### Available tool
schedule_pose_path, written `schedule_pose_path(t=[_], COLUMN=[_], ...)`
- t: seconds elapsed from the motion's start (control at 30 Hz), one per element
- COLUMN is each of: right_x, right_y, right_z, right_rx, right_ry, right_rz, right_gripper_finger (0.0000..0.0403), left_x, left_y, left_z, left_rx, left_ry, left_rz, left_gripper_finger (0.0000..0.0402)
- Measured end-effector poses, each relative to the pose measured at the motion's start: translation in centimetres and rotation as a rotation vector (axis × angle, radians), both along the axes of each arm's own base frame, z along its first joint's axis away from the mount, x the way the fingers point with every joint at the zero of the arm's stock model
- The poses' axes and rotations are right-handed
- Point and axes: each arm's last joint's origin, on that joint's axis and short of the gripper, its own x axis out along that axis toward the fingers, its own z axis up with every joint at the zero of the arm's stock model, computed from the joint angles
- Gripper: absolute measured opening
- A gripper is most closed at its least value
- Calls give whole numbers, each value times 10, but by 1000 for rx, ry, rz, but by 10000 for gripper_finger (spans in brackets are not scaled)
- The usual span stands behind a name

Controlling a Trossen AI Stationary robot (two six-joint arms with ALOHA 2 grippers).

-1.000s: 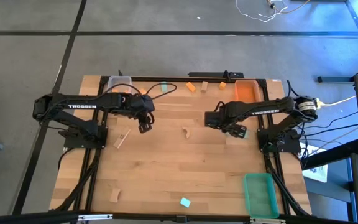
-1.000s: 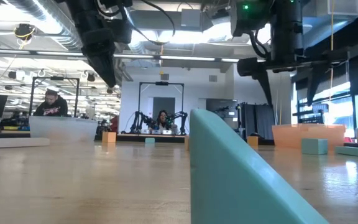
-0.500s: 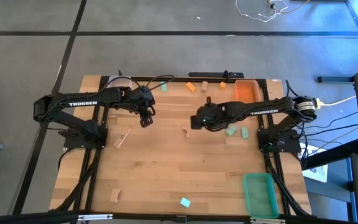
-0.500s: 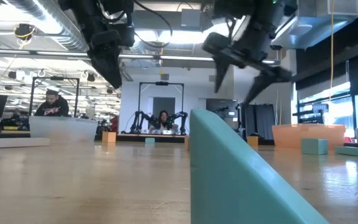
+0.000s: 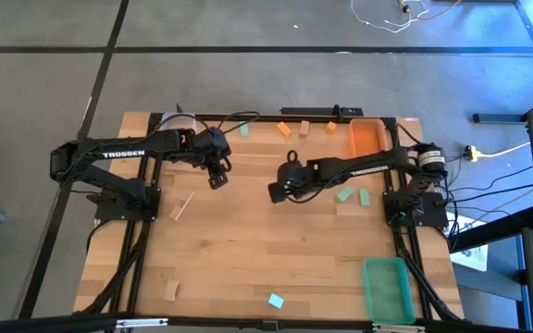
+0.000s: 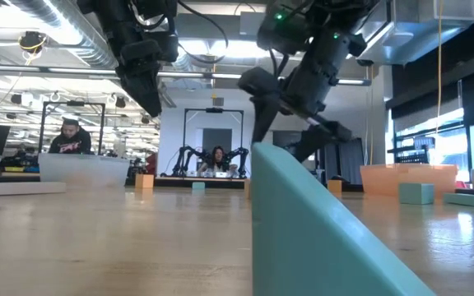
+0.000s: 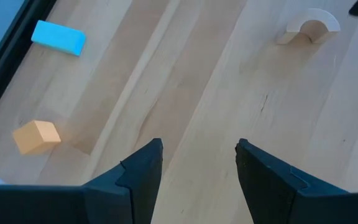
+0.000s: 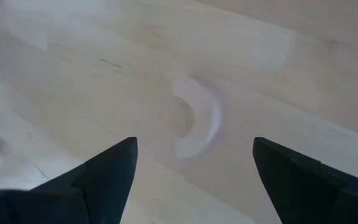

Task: Sort & place blocks by color
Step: Put the brown block into the orange bin

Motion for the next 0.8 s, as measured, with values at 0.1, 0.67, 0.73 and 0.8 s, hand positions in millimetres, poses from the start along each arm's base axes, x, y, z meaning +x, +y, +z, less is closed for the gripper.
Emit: schedule_pose_path(t=[0.1,0.67,0.73,0.8], right_x=[4,16,17,17], right_y=[0,-19,-20,-20], right_z=[-8,-46,-48,-49], right_rx=[-6,-61,-66,-63], right_ry=[6,51,56,59], right_rz=[12,75,83,96], right_gripper_finger=[320,320,319,319], left_x=[0,0,0,0], left_y=[0,0,0,0], left_z=[0,0,0,0], left_rx=[-1,-13,-13,-13], left_ry=[-1,-9,-10,-10], left_rz=[2,23,23,23], left_gripper_finger=[192,192,192,192])
